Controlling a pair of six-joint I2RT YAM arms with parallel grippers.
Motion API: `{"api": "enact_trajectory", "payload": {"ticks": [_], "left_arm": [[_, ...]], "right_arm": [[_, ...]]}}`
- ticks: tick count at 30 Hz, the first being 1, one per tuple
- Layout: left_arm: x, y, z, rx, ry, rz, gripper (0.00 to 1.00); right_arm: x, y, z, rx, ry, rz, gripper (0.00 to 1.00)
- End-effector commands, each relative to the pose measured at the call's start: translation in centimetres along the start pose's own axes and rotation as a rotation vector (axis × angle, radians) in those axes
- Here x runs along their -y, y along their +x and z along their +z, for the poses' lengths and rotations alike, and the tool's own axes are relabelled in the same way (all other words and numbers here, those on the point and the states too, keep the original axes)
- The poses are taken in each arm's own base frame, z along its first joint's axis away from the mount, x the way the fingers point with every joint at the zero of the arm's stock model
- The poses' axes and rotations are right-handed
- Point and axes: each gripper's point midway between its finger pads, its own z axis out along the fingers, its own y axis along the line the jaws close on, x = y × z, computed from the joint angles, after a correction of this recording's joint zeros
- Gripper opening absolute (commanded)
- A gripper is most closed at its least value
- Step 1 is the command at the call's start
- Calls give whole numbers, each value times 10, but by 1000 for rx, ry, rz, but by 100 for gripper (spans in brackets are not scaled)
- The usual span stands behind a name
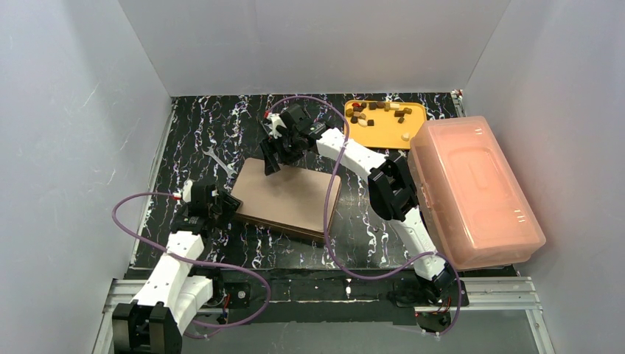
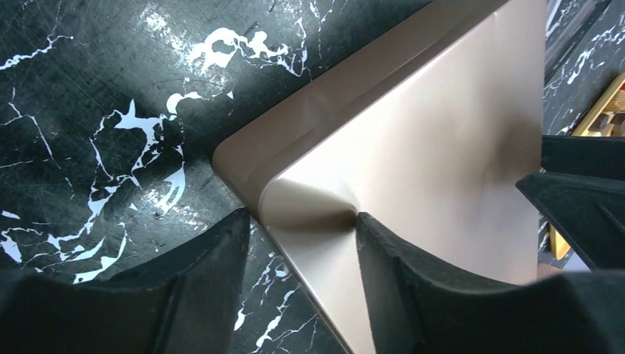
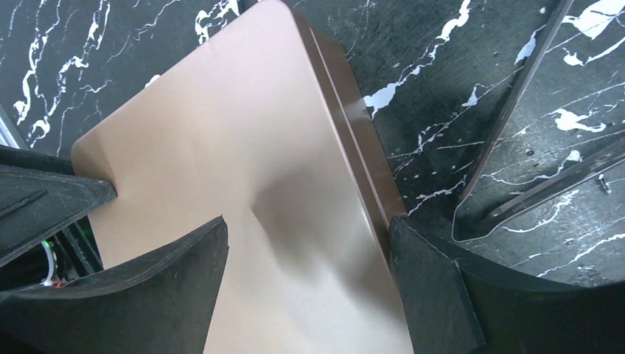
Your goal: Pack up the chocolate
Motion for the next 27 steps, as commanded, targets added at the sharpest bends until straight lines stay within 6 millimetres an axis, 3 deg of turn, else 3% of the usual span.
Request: {"api": "enact_trajectory", "payload": {"ticks": [1, 8, 11, 15, 19, 23, 27], "left_arm": [[4, 5, 2, -30, 18, -9, 48], [-11, 12, 4, -66, -58, 7, 45], [-11, 10, 1, -66, -75, 23, 47], [-10, 8, -3, -84, -103, 55, 51], [-2, 2, -7, -82, -93, 84, 53], [6, 2, -10, -102, -75, 115, 56], [16, 4, -18, -146, -42, 155, 59]], "right_arm": [[-24, -21, -20, 66, -31, -66, 88], [-14, -25, -21, 69, 26, -45, 90], [-6, -35, -34, 81, 90, -21, 91], [6, -56, -72, 131, 171, 58, 92], [19, -61, -120, 180, 220, 166, 93], [31, -46, -162, 189, 313, 268, 94], [45, -9, -186, 171, 351, 393, 95]]}}
